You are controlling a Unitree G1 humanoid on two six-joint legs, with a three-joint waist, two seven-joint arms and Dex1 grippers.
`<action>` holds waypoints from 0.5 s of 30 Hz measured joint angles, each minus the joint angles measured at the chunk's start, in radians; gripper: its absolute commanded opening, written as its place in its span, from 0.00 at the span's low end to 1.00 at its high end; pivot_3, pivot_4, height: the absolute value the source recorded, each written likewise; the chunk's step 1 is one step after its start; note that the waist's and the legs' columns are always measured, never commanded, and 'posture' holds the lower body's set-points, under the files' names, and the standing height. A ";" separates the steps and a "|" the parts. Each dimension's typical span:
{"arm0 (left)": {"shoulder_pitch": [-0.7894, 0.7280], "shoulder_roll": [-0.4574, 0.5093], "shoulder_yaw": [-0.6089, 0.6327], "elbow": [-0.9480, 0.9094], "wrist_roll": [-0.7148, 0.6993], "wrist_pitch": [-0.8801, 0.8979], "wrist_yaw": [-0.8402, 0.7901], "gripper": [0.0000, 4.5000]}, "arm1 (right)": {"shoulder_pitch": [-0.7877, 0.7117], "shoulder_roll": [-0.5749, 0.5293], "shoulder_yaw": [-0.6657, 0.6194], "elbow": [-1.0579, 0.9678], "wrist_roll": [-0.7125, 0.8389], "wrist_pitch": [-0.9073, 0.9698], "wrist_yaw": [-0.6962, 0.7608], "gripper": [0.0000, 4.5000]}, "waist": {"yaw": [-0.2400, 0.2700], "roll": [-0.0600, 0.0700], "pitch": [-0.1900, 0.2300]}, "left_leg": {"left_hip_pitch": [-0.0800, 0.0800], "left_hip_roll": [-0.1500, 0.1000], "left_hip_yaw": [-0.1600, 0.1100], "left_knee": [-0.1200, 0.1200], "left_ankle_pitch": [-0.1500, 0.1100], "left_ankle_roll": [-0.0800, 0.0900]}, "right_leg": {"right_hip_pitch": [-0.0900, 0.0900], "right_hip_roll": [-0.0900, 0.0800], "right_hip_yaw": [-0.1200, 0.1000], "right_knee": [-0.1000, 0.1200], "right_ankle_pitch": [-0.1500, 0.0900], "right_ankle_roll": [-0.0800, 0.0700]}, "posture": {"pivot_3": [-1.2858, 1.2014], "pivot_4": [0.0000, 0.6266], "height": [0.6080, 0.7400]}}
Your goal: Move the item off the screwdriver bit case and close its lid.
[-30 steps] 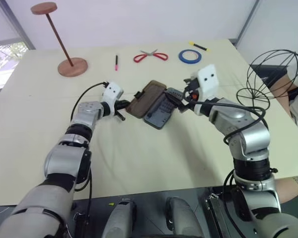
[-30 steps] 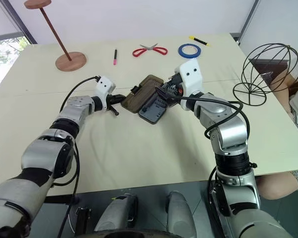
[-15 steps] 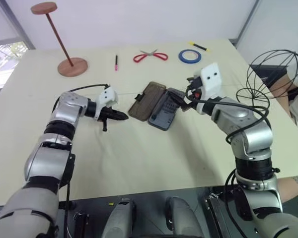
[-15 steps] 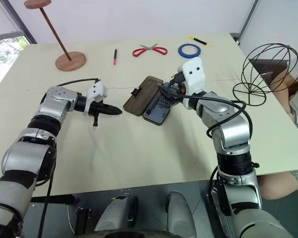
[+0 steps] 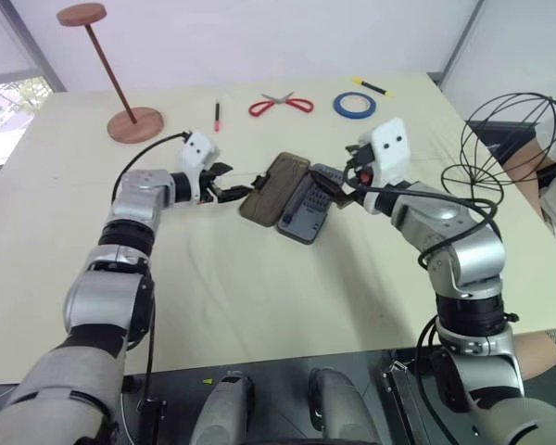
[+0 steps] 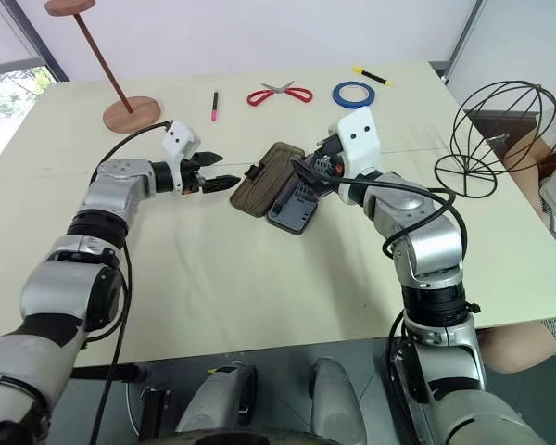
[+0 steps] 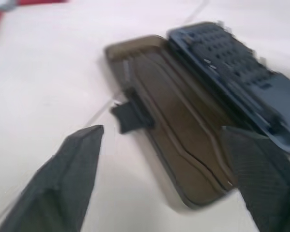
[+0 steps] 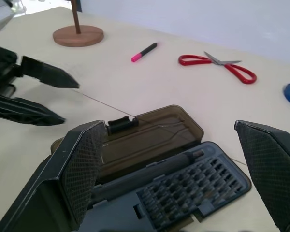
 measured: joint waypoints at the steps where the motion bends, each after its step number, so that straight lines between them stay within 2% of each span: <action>1: 0.008 -0.013 -0.002 -0.008 0.006 0.010 0.025 0.85 | -0.005 0.000 0.000 0.004 0.000 -0.001 0.000 1.00 | 0.000 0.000 0.000 | 0.000 0.000 0.000 0.000 0.000 0.000 | 0.000 0.000 0.000 0.000 0.000 0.000 | 0.52 0.24 1.00; 7: 0.068 -0.086 -0.040 -0.075 0.042 0.090 0.164 0.85 | -0.010 0.005 0.000 0.006 -0.001 -0.005 -0.010 1.00 | -0.002 0.000 0.000 | 0.000 0.000 0.000 0.000 0.000 0.000 | 0.000 0.000 0.000 0.000 0.000 0.000 | 0.52 0.24 1.00; 15: 0.073 -0.100 -0.060 -0.080 0.089 0.127 0.284 0.85 | -0.010 0.005 -0.001 0.006 -0.001 -0.005 -0.020 1.00 | -0.001 0.000 0.000 | 0.000 0.000 0.000 0.000 0.000 0.000 | 0.000 0.000 0.000 0.000 0.000 0.000 | 0.52 0.24 1.00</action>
